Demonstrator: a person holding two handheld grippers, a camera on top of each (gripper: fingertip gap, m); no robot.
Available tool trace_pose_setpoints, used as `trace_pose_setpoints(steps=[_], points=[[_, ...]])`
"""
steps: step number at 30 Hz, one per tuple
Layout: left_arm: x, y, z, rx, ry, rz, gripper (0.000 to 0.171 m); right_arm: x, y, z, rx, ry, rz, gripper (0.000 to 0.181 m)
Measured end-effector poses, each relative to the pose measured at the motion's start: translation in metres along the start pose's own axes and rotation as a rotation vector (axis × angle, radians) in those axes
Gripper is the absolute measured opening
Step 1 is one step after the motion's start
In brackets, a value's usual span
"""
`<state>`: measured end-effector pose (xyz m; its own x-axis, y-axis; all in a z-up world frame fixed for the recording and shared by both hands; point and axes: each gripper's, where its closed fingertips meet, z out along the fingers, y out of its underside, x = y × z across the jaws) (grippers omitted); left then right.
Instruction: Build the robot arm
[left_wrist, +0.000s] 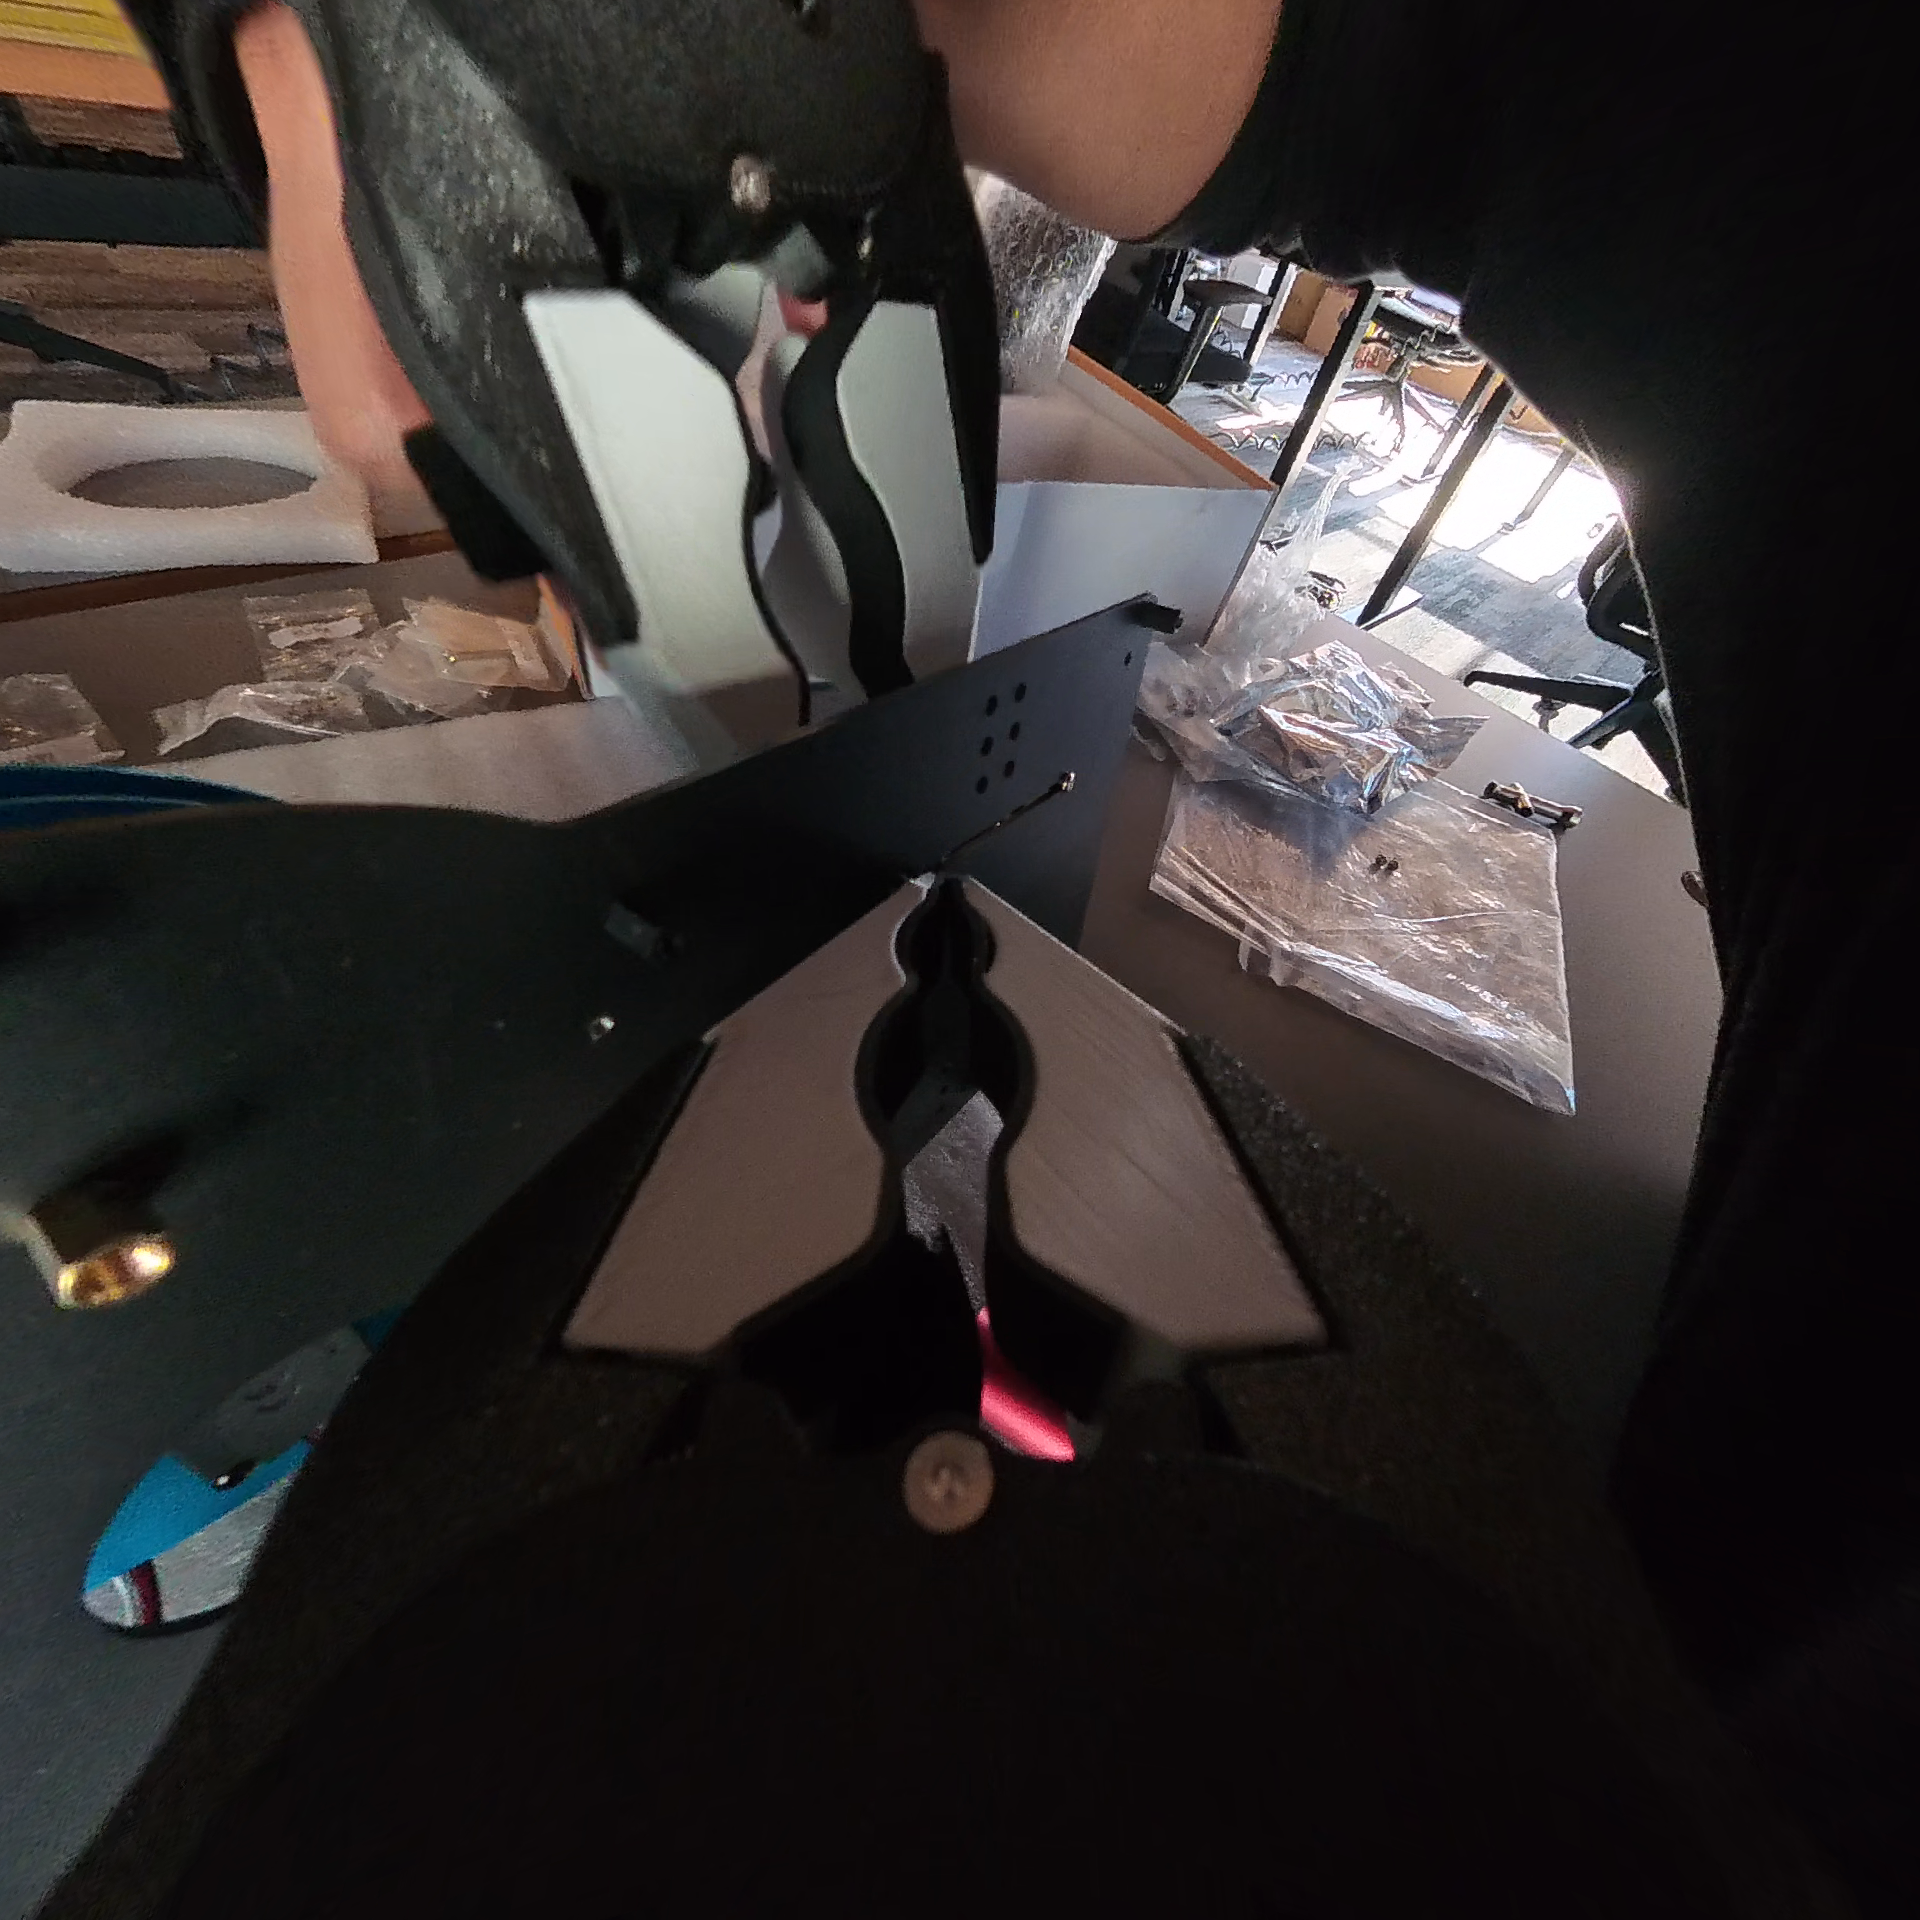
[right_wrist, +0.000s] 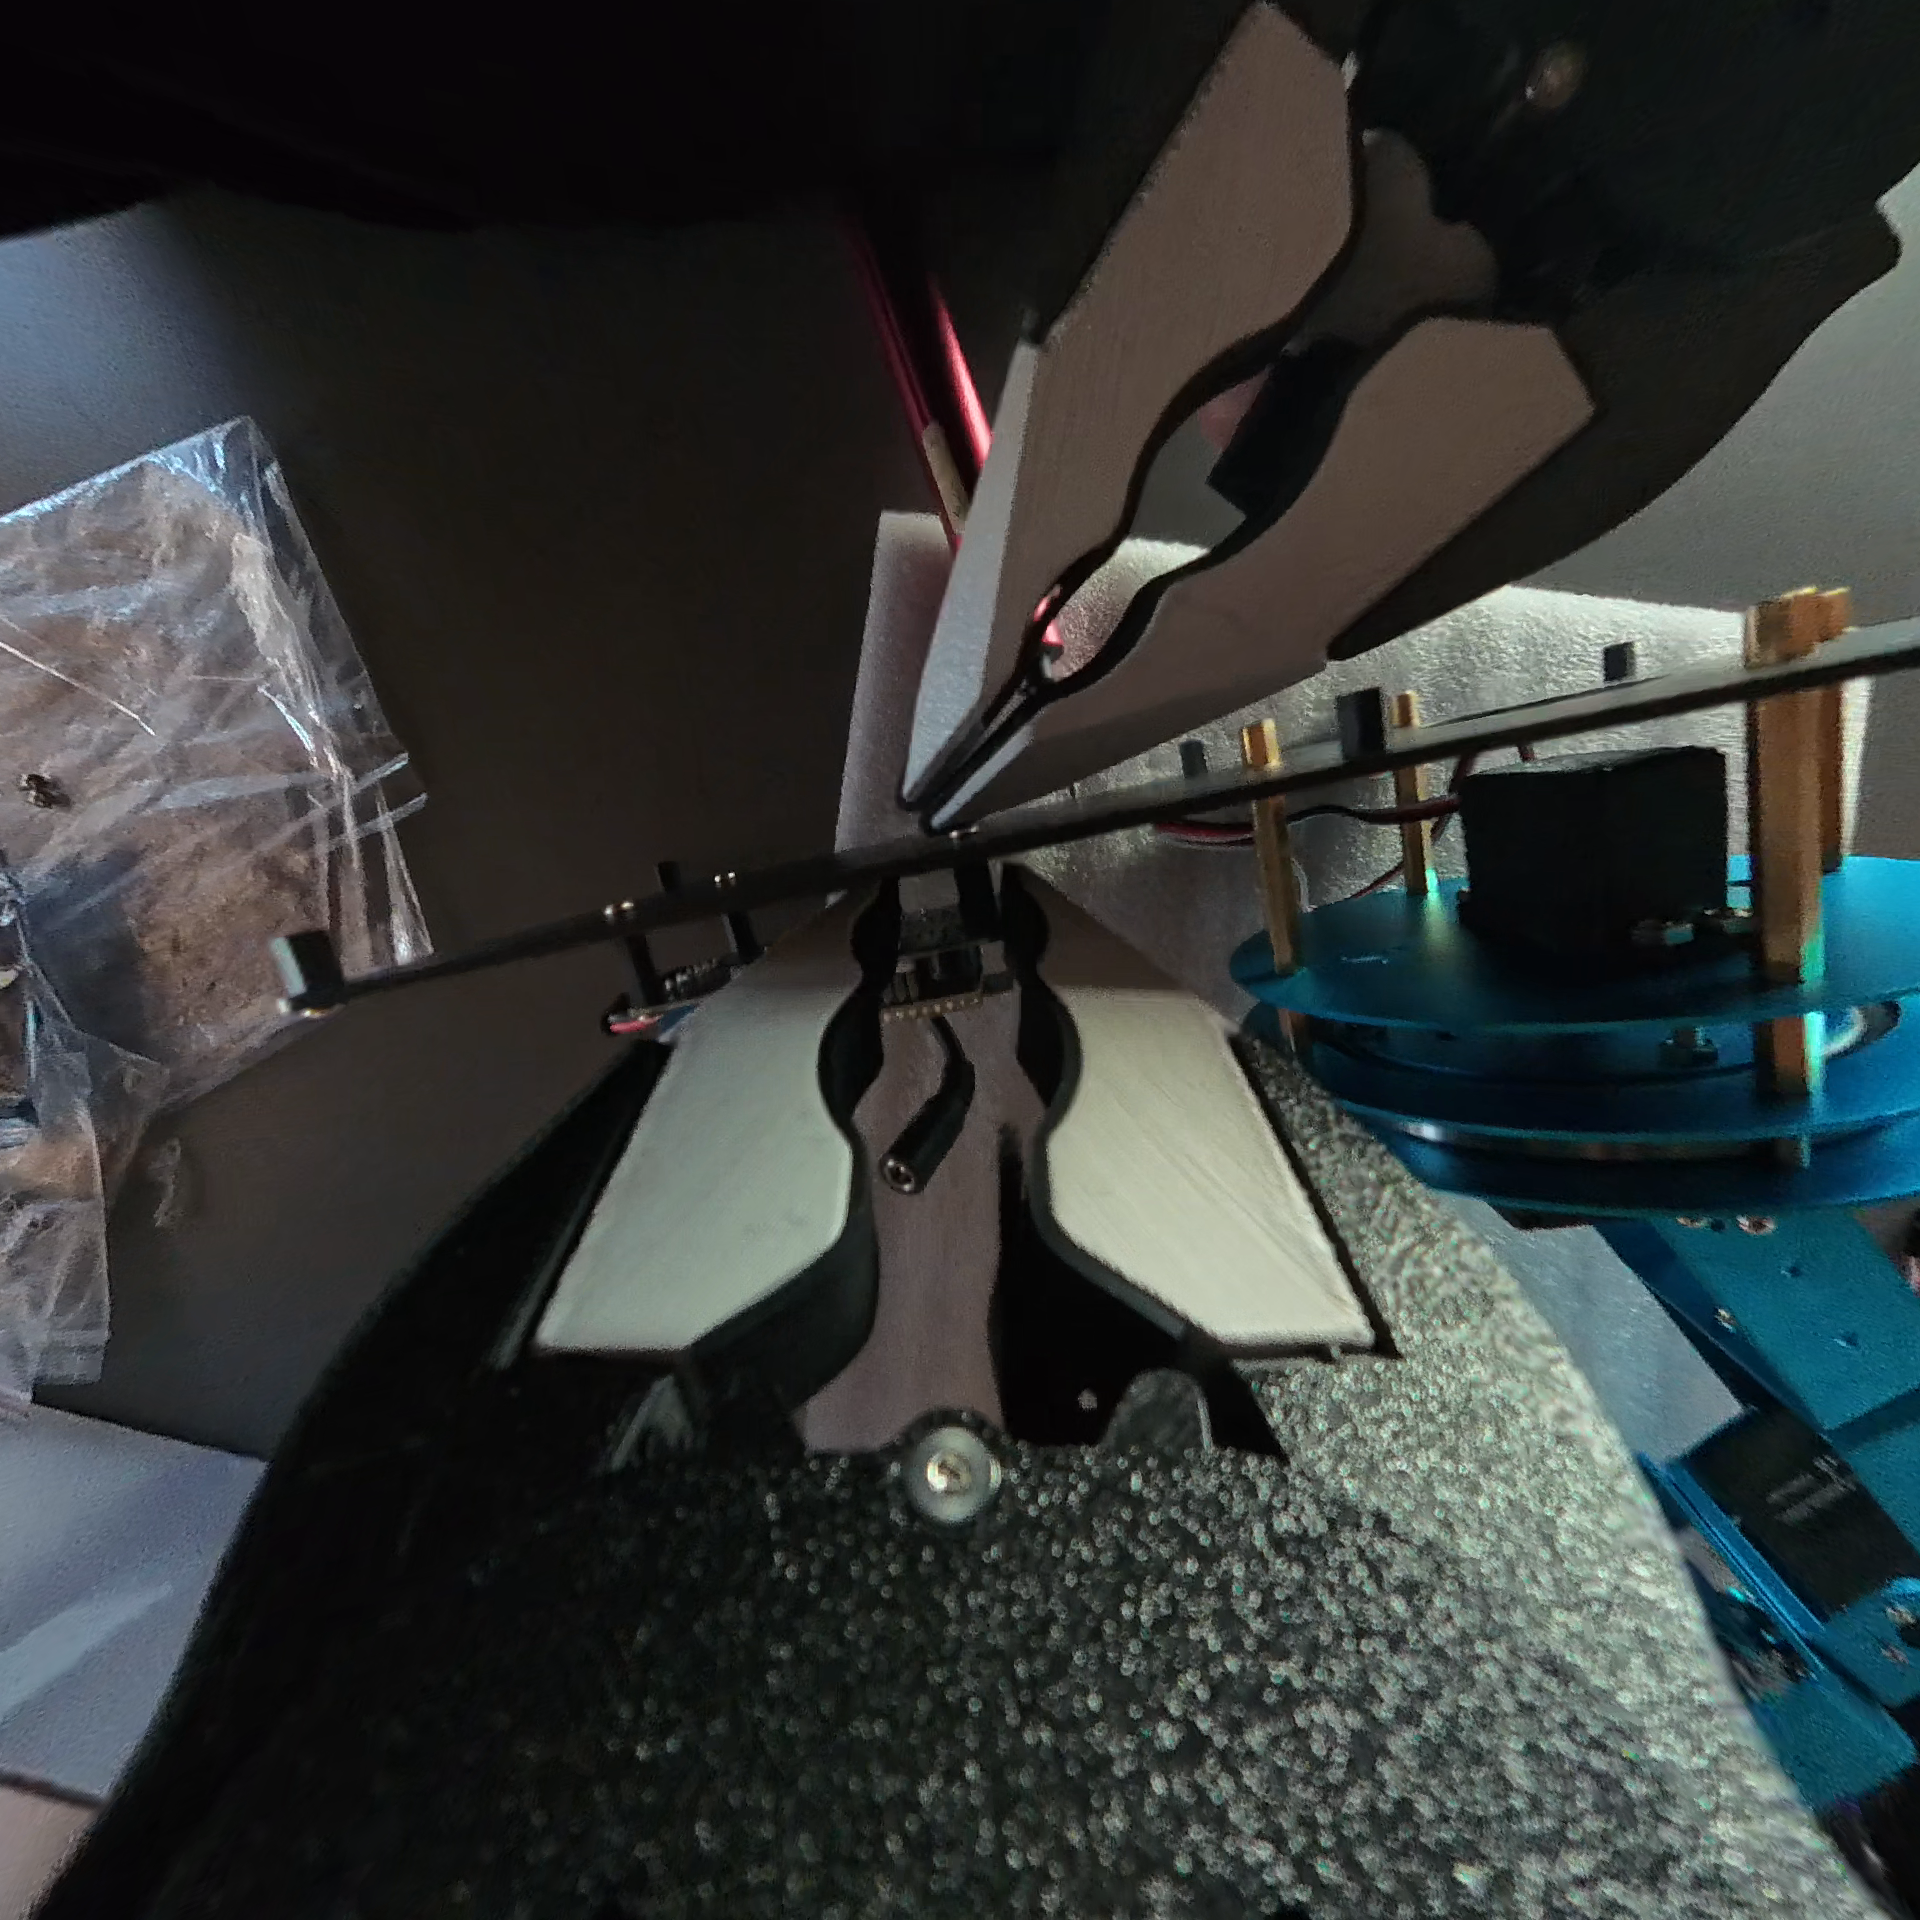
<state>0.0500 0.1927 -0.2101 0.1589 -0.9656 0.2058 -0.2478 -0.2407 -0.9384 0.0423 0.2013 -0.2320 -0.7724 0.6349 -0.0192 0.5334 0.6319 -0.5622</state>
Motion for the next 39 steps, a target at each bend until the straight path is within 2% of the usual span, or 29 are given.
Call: trace_pose_setpoints(steps=[3,9,13,19,28,32,34,36,37,39], points=[[0.0,0.0,0.0,0.011,0.007,-0.029,0.0,0.001,-0.004,-0.013,-0.002,0.041,-0.016,0.016],[0.0,0.0,0.001,-0.004,0.013,0.003,0.0,0.001,-0.001,0.001,-0.038,0.082,-0.045,0.014],[0.0,0.0,0.001,-0.001,-0.005,-0.006,0.0,0.003,-0.001,-0.008,-0.057,0.091,-0.061,0.016],[0.0,0.0,0.001,0.0,0.003,-0.009,0.0,0.004,-0.009,-0.016,-0.031,0.129,-0.062,0.0],[0.001,0.0,0.001,-0.003,0.002,-0.013,0.0,0.004,-0.011,-0.013,0.044,0.156,-0.027,0.002],[0.0,0.0,0.001,0.001,-0.002,-0.022,0.0,0.003,-0.006,-0.022,0.055,0.121,0.085,0.0],[0.0,0.0,0.001,0.008,0.002,-0.028,0.0,0.002,-0.008,-0.033,0.105,0.122,0.137,0.016],[0.0,0.0,0.001,0.009,0.012,-0.033,0.0,-0.001,-0.014,-0.037,0.141,0.149,0.098,0.022],[0.001,0.0,0.001,0.007,0.017,-0.033,0.0,0.0,-0.009,-0.033,0.083,0.182,0.044,0.031],[0.001,0.0,0.001,0.003,0.026,-0.023,0.0,0.007,0.003,-0.026,-0.039,0.253,-0.042,0.033]])
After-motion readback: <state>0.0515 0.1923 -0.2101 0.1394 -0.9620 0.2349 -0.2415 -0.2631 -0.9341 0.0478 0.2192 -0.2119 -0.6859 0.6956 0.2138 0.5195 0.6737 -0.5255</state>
